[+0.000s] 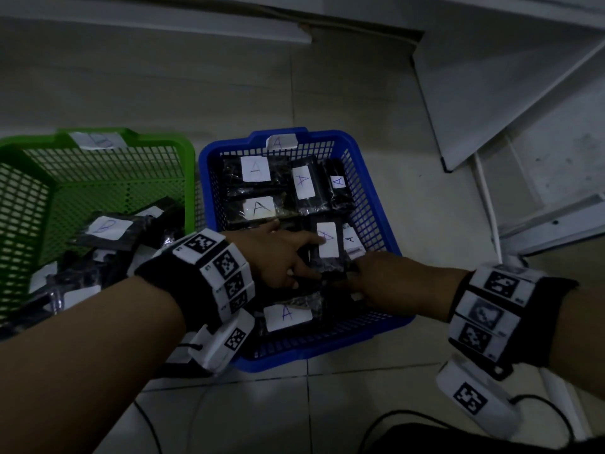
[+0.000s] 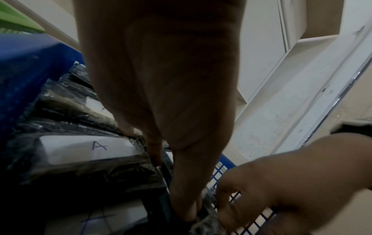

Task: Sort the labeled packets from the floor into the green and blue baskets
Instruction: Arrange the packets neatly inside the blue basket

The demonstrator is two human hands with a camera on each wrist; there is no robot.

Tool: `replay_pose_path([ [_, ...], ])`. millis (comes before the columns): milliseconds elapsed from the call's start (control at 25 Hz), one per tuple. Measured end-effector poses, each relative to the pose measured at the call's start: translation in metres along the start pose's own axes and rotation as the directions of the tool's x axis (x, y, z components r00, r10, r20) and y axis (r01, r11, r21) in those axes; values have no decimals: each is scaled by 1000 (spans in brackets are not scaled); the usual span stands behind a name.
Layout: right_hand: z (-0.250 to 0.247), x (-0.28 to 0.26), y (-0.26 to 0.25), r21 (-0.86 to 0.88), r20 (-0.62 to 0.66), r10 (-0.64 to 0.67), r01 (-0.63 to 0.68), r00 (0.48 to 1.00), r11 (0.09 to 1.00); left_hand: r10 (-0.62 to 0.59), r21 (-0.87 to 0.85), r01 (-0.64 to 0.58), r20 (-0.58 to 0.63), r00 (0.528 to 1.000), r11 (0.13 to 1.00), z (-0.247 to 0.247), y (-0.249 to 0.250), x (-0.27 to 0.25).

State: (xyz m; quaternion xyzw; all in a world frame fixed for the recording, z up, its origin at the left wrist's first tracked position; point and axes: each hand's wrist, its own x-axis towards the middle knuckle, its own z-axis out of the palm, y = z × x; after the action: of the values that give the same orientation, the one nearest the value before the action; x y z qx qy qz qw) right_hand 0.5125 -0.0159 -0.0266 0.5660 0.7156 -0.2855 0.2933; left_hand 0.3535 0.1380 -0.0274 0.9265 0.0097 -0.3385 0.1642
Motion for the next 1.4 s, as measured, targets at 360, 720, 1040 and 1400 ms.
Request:
replay_pose_path([
  [360,13,-4,-9,327,-341,184,-66,922,943,25,-168,-24,2,1000,985,-8,-4,-5],
  [720,-41,-31,6,597,-196,373,-191,907,779,-62,-149,60,-4,998,987,-15,-6,-4],
  [1040,-53,-17,28,651,-559,567,-103,606,752,7,-78,-22,-192,981,997,-13,-5,3],
  [1400,-1,11,6,488,-531,335,-42,778,872,37,5,-37,-122,992,999,-14,2,11],
])
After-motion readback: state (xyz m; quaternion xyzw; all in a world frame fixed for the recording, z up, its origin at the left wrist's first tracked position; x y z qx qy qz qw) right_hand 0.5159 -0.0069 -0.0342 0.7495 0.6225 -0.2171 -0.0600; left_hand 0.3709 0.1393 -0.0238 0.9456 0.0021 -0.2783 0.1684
